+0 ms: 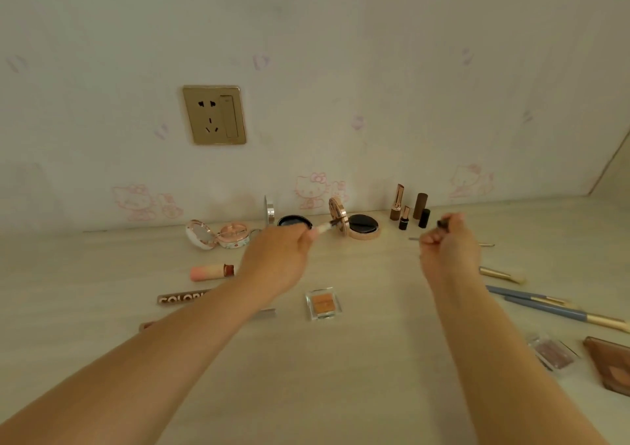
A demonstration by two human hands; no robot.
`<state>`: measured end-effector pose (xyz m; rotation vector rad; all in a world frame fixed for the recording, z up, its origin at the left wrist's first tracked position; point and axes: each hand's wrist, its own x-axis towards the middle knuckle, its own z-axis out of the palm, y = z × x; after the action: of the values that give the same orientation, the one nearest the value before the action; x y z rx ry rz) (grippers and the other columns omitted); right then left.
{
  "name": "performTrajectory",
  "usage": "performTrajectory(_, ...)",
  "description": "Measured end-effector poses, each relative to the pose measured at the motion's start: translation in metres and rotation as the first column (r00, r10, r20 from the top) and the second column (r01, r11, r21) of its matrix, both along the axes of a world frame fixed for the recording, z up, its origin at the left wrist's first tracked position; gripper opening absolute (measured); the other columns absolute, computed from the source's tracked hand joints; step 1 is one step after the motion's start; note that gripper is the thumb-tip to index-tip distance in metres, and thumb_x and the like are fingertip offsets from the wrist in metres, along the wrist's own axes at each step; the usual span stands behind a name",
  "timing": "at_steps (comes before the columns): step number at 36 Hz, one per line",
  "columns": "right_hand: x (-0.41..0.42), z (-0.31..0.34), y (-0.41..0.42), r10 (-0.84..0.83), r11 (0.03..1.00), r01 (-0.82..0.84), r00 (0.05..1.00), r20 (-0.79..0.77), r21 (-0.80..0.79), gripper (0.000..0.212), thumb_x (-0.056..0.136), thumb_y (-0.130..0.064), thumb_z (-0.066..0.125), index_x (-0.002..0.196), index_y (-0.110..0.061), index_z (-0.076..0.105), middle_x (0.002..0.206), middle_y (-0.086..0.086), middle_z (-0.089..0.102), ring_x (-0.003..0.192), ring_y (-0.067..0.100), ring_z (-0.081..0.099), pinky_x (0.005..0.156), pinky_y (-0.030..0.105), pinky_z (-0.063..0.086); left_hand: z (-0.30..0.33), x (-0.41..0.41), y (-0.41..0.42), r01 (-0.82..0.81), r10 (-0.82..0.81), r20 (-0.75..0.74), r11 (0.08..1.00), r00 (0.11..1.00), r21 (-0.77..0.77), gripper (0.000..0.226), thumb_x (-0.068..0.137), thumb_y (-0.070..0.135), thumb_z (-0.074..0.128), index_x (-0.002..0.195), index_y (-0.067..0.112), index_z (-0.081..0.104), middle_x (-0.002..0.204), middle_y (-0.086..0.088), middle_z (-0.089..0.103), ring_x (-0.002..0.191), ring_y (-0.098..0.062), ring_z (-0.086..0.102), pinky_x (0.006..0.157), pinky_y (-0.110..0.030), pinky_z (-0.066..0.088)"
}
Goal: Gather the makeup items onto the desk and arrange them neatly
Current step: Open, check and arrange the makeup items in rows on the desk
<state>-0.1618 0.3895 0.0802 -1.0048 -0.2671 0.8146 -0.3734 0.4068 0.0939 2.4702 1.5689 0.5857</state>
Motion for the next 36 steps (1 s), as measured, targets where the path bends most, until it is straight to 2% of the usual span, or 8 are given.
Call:
performTrajectory(2, 0.006, -0.005, 0.0, 0.032, 0.999, -0.032, 0.99, 0.137, 0.002, 0.03, 0.099, -0.02, 0.038, 0.072, -0.015, 0.05, 0.062, -0.003, 0.035, 0.052, 0.007, 0.029, 0.05, 0.018, 0.029, -0.01, -0.011, 0.006, -0.054, 0.054, 0.009, 0.996, 0.999, 0.075, 0.035, 0.1, 0.037, 0.031, 0.076, 0.016, 0.045, 0.063, 0.0, 0.05, 0.066, -0.025, 0.052, 0.061, -0.036, 0.039)
performTrajectory(6, -0.012, -0.019, 0.005, 0.113, 0.989, -0.05, 0.871, 0.478, -0.143, 0.027, 0.097, -0.025, 0.044, 0.077, -0.017, 0.06, 0.062, -0.003, 0.043, 0.057, 0.009, 0.037, 0.058, 0.024, 0.034, -0.022, 0.002, 0.016, -0.034, 0.034, -0.005, 0.994, 0.999, 0.105, 0.029, 0.1, 0.031, 0.03, 0.087, 0.014, 0.051, 0.062, 0.005, 0.044, 0.058, -0.017, 0.044, 0.054, -0.032, 0.029)
performTrajectory(11, -0.002, -0.037, 0.018, 0.214, 0.958, -0.096, 0.866, 0.451, -0.269, 0.015, 0.097, -0.016, 0.047, 0.101, -0.015, 0.061, 0.076, -0.002, 0.055, 0.069, 0.008, 0.05, 0.073, 0.022, 0.047, -0.029, 0.006, 0.033, -0.025, 0.027, -0.057, 0.999, 0.998, 0.041, 0.031, 0.1, 0.026, 0.028, 0.107, 0.014, 0.056, 0.097, -0.002, 0.055, 0.081, -0.019, 0.052, 0.065, -0.031, 0.038)
performTrajectory(15, 0.0, -0.046, 0.025, 0.297, 0.937, -0.136, 0.797, 0.526, -0.322, 0.02, 0.097, -0.008, 0.044, 0.107, -0.012, 0.06, 0.079, -0.002, 0.057, 0.071, 0.008, 0.052, 0.071, 0.018, 0.048, -0.031, 0.008, 0.046, 0.004, 0.003, -0.179, 0.999, 0.984, 0.043, 0.028, 0.098, 0.03, 0.038, 0.109, 0.025, 0.063, 0.103, 0.005, 0.052, 0.1, -0.018, 0.051, 0.068, -0.028, 0.035)
performTrajectory(21, 0.002, -0.052, 0.04, 0.296, 0.926, 0.05, 0.52, 0.801, -0.375, 0.017, 0.097, -0.02, 0.046, 0.097, -0.014, 0.062, 0.081, -0.003, 0.055, 0.072, 0.01, 0.048, 0.063, 0.023, 0.039, -0.034, 0.019, 0.057, -0.026, 0.037, -0.205, 0.998, 0.978, 0.052, 0.024, 0.095, 0.034, 0.047, 0.11, 0.038, 0.066, 0.097, 0.009, 0.058, 0.098, -0.017, 0.051, 0.063, -0.027, 0.031)
performTrajectory(25, 0.0, -0.057, 0.051, 0.375, 0.895, 0.127, 0.304, 0.876, -0.427, 0.02, 0.096, -0.021, 0.048, 0.099, -0.008, 0.063, 0.093, 0.004, 0.057, 0.085, 0.018, 0.051, 0.073, 0.026, 0.036, -0.042, 0.022, 0.058, -0.026, 0.029, -0.147, 0.999, 0.989, 0.025, 0.022, 0.094, 0.032, 0.05, 0.104, 0.039, 0.068, 0.074, 0.011, 0.049, 0.083, -0.015, 0.048, 0.059, -0.026, 0.031)
performTrajectory(32, -0.001, -0.059, 0.053, 0.477, 0.848, 0.171, 0.168, 0.863, -0.502, 0.024, 0.097, -0.022, 0.046, 0.109, -0.006, 0.059, 0.112, 0.009, 0.053, 0.097, 0.023, 0.052, 0.082, 0.032, 0.042, -0.052, 0.028, 0.057, -0.049, 0.049, -0.069, 0.999, 0.996, 0.007, 0.019, 0.09, 0.026, 0.054, 0.08, 0.028, 0.07, 0.057, 0.007, 0.045, 0.067, -0.015, 0.046, 0.046, -0.024, 0.024)
performTrajectory(36, -0.003, -0.06, 0.053, 0.519, 0.828, 0.2, 0.083, 0.851, -0.524, 0.027, 0.098, -0.023, 0.043, 0.116, -0.006, 0.055, 0.116, 0.01, 0.051, 0.104, 0.025, 0.051, 0.083, 0.031, 0.041, -0.058, 0.028, 0.06, -0.06, 0.059, -0.025, 0.998, 0.998, -0.003, 0.017, 0.092, 0.031, 0.054, 0.096, 0.034, 0.07, 0.075, 0.01, 0.053, 0.076, -0.014, 0.05, 0.051, -0.024, 0.029)
